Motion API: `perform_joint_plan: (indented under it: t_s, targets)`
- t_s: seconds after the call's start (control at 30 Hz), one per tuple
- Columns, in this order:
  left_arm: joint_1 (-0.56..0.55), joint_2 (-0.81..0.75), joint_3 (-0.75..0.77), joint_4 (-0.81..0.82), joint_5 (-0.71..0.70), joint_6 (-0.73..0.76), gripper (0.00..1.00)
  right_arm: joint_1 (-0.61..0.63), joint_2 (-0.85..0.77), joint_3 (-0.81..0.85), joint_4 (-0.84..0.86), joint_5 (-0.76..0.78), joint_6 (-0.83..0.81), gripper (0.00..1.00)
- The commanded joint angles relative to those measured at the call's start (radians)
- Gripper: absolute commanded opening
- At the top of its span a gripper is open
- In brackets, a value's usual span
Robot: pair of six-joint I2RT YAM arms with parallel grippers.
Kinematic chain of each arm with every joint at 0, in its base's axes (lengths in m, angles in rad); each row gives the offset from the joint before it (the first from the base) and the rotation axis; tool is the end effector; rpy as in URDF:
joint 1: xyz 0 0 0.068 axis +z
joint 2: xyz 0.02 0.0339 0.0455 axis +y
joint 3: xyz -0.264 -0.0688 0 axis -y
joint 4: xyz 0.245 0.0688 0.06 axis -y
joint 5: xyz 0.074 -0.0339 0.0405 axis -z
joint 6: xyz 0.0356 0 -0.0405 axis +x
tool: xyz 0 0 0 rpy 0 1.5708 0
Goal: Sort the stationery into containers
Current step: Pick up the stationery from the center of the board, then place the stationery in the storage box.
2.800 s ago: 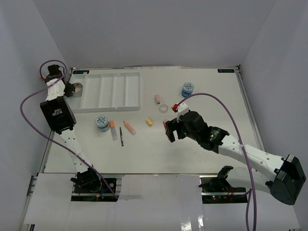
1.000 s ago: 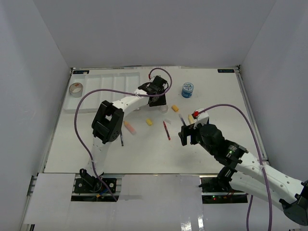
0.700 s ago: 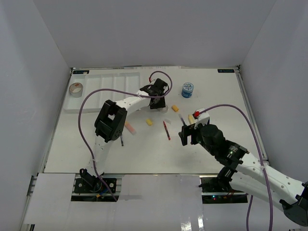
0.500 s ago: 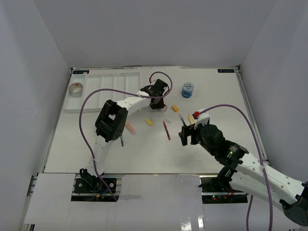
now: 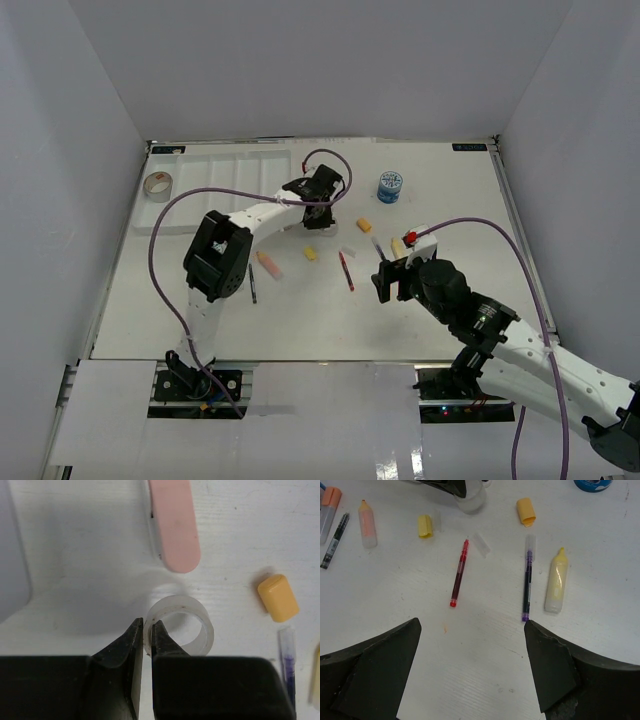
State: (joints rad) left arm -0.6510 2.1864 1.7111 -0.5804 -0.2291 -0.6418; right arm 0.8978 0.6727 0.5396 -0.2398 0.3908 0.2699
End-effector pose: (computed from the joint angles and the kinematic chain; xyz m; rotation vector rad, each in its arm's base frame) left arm 0.3798 -0.2792 0.1757 -0.0666 2.5912 -0.1731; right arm 0.1128 0.1197 0.2660 -0.3458 1.9042 0.4049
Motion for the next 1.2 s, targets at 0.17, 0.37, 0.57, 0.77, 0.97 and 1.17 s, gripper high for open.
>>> perform_joint_plan:
  t_s: [0.17,0.37,0.57,0.77,0.97,1.17]
  targets:
    - [0.273,-0.396,-0.231,-0.061,-0.085,0.051,0.02,-0.002,-0.022,0.006,0.022,-0.016,-0.008,0.9]
    - [0.624,-0.527,-0.387,-0.024,-0.107,0.113,0.02,-0.002,-0.013,-0.006,0.065,-0.049,-0.043,0.9]
    - [0.904,-0.476,-0.352,-0.003,-0.076,0.114,0.02,-0.002,-0.005,-0.033,0.112,-0.107,-0.066,0.9]
    - [1.004,-0.352,-0.236,-0.001,-0.078,0.08,0.03,-0.002,-0.001,-0.064,0.132,-0.125,-0.084,0.9]
    - [1.048,-0.214,-0.115,-0.007,-0.032,0.087,0.05,-0.002,-0.013,-0.092,0.146,-0.141,-0.084,0.9]
    - [1.051,-0.128,-0.054,-0.022,0.017,0.102,0.11,-0.003,-0.004,-0.093,0.148,-0.142,-0.084,0.9]
